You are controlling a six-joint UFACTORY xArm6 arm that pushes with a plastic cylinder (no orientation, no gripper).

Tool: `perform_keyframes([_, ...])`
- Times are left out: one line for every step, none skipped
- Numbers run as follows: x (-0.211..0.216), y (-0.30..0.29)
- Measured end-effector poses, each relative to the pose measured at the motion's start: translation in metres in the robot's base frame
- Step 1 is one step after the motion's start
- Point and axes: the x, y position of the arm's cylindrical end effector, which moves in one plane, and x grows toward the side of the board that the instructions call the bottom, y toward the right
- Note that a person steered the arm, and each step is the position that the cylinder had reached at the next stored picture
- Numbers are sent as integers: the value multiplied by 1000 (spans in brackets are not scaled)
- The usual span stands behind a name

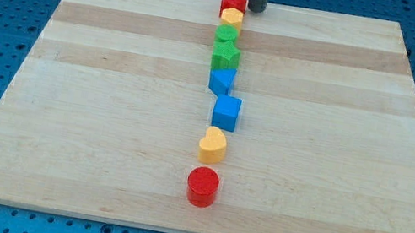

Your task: Put the red star at the top left corner

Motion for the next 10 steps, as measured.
perform_keyframes([-11, 8])
perform_keyframes([-5, -18])
perform_keyframes([37, 0])
perform_keyframes([10, -73])
perform_keyframes([15, -22])
perform_keyframes([-5, 17])
perform_keyframes([-11, 16])
perform_keyframes([-12, 6])
perform_keyframes([-9, -9])
perform_keyframes([-10, -24])
